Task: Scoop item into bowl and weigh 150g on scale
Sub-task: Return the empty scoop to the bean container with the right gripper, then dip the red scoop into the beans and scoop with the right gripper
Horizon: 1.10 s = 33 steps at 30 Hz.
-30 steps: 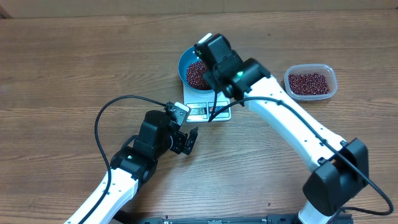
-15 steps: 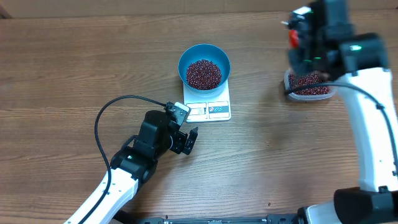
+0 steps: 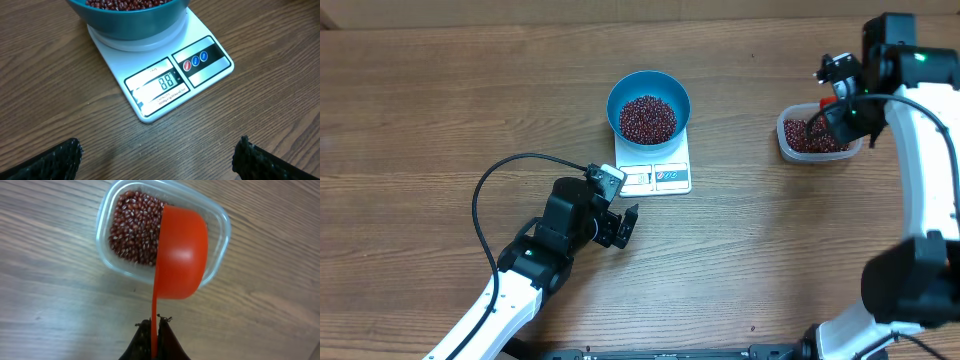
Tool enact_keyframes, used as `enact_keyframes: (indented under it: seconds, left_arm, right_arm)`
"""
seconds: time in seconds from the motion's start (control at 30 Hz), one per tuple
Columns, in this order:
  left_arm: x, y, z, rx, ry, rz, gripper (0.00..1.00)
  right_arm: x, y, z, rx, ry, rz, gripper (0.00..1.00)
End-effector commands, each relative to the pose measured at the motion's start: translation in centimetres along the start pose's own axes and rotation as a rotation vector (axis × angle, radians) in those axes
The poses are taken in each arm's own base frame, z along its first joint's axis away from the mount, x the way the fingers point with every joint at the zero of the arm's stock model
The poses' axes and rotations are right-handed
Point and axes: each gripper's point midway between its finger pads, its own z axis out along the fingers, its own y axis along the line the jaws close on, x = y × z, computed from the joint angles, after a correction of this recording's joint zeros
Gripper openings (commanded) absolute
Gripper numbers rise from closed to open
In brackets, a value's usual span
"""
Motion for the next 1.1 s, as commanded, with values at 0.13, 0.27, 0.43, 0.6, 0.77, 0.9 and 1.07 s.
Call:
enact_keyframes:
  seconds: [0.13, 0.27, 0.43, 0.6, 0.77, 0.9, 1.07]
  left_arm:
    - [0.2, 0.2, 0.2, -0.011, 0.008, -0.006, 0.99]
    - [0.2, 0.2, 0.2, -0.011, 0.008, -0.006, 1.0]
    - [0.2, 0.2, 0.2, -0.011, 0.008, -0.006, 1.0]
    - [0.2, 0.2, 0.2, -0.011, 0.008, -0.006, 1.0]
    - [0.2, 0.2, 0.2, -0.011, 0.008, -0.006, 1.0]
    - [0.2, 0.2, 0.2, -0.011, 0.008, -0.006, 0.99]
    - [0.2, 0.2, 0.2, -0.011, 0.008, -0.006, 1.0]
  right_arm:
    - [0.0, -0.6, 3.7, -0.002, 0.08, -0.111, 0.04]
    - [0.0, -0.4, 5.3, -0.021, 0.109, -0.124, 0.04]
    - [0.0, -0.1, 7.4, -0.044, 0.145, -0.129, 0.04]
    - [-0.1, 0.5, 9.1, -0.081, 0.161, -0.109, 0.04]
    - [-0.6, 1.8, 10.0, -0.155, 0.141, -0.072, 0.04]
    - [-1.5, 3.8, 9.7, -0.269, 0.086, -0.059, 0.04]
    - [-1.8, 5.1, 9.3, -0.347, 0.06, -0.05, 0.04]
